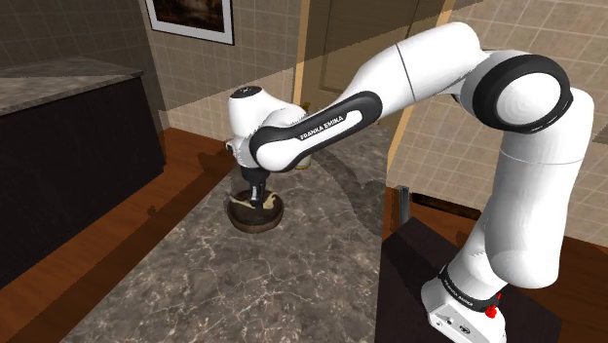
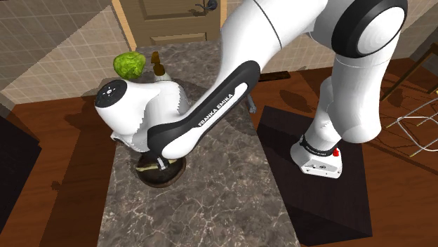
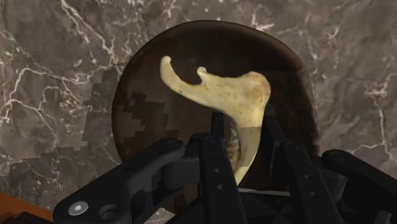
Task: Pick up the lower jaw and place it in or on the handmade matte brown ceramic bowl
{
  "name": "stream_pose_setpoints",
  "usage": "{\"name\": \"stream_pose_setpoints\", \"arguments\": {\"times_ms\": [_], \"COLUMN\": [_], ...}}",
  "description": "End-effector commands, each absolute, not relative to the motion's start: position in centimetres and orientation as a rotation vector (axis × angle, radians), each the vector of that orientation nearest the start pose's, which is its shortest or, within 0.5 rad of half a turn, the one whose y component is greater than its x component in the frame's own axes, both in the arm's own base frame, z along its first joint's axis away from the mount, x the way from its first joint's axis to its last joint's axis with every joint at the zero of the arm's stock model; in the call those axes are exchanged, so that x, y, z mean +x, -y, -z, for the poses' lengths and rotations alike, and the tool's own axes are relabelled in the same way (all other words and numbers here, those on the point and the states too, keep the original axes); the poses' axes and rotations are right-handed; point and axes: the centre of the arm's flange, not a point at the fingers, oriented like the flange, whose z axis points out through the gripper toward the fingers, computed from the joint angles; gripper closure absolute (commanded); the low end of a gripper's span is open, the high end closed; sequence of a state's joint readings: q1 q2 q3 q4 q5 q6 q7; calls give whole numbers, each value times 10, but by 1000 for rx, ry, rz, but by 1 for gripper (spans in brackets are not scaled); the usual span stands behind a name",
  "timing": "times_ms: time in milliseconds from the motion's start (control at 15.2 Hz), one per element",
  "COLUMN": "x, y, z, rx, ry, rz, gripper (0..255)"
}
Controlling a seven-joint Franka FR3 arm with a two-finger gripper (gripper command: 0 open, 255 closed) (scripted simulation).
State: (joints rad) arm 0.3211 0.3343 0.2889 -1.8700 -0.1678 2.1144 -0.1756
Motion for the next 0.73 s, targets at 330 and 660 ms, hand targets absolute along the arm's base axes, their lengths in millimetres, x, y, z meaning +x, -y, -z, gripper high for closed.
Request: {"name": "stream_pose_setpoints", "arguments": {"times_ms": [330,660], "x": [517,517], "y": [-340,-340], "z": [-315,-315], "rx": [-2905,-2905], "ry": [1343,1343], "rz": [-97,-97], "gripper": [255,255]}}
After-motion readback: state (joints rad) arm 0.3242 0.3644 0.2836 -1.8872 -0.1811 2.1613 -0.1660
